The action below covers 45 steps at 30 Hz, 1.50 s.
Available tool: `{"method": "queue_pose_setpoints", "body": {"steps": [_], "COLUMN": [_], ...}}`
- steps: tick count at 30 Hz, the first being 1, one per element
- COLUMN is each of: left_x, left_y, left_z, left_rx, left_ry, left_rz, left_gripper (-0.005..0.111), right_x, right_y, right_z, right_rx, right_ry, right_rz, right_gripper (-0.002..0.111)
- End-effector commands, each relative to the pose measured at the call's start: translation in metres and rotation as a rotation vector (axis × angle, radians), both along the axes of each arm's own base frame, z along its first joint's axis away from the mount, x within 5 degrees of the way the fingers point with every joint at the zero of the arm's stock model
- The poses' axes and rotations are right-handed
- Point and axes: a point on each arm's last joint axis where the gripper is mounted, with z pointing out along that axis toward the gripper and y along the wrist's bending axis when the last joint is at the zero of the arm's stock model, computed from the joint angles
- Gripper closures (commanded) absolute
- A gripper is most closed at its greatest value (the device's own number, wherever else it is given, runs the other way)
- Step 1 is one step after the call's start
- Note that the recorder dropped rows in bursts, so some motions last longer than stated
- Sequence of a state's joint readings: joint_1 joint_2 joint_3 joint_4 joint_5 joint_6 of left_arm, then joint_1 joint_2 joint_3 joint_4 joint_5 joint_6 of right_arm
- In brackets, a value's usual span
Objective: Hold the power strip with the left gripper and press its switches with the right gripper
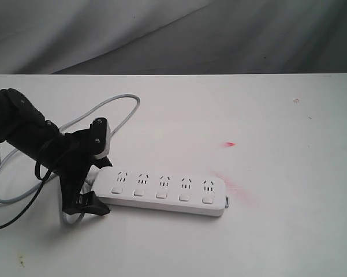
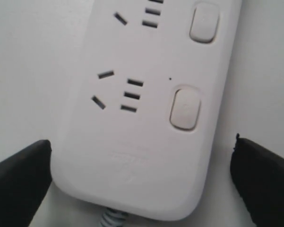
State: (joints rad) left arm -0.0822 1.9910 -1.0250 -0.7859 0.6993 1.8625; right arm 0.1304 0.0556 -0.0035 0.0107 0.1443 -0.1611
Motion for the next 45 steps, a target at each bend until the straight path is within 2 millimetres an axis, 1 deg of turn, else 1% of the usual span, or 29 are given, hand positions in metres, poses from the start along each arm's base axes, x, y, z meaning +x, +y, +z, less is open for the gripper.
{"method": "queue_pose_setpoints", "body": {"steps": [1, 2, 4, 5, 8, 10, 12, 16, 45], "left_x": [0.000, 0.000, 0.000, 0.000, 0.000, -0.001, -0.001, -0.002, -0.001], "left_y": [0.000, -0.001, -0.001, -0.001, -0.001, -0.003, -0.009, -0.014, -0.014], "left_z": [0.001, 0.001, 0.001, 0.001, 0.001, 0.002, 0.002, 0.002, 0.001], "left_rx": [-0.011, -0.016, -0.017, -0.017, -0.021, -0.045, -0.053, -0.048, -0.038], "left_ry": [0.012, 0.015, 0.017, 0.017, 0.017, 0.031, 0.030, 0.023, 0.011], "left_rz": [0.001, 0.001, 0.001, 0.001, 0.005, 0.015, 0.010, 0.000, 0.005], "left_gripper": [0.013, 0.014, 0.023, 0.031, 0.047, 0.051, 0.051, 0.051, 0.051], "right_x": [0.000, 0.000, 0.000, 0.000, 0.000, 0.000, 0.000, 0.000, 0.000], "right_y": [0.000, 0.000, 0.000, 0.000, 0.000, 0.000, 0.000, 0.000, 0.000], "right_z": [-0.001, -0.001, -0.001, -0.001, -0.001, -0.001, -0.001, -0.001, -0.001], "right_rx": [-0.009, -0.009, -0.009, -0.009, -0.009, -0.009, -0.009, -0.009, -0.009], "right_ry": [-0.005, -0.005, -0.005, -0.005, -0.005, -0.005, -0.005, -0.005, -0.005], "right_rz": [-0.004, -0.004, -0.004, -0.004, -0.004, -0.004, -0.004, -0.004, -0.004], "right_gripper": [0.108, 0.108, 0.108, 0.108, 0.108, 0.108, 0.108, 0.108, 0.108]}}
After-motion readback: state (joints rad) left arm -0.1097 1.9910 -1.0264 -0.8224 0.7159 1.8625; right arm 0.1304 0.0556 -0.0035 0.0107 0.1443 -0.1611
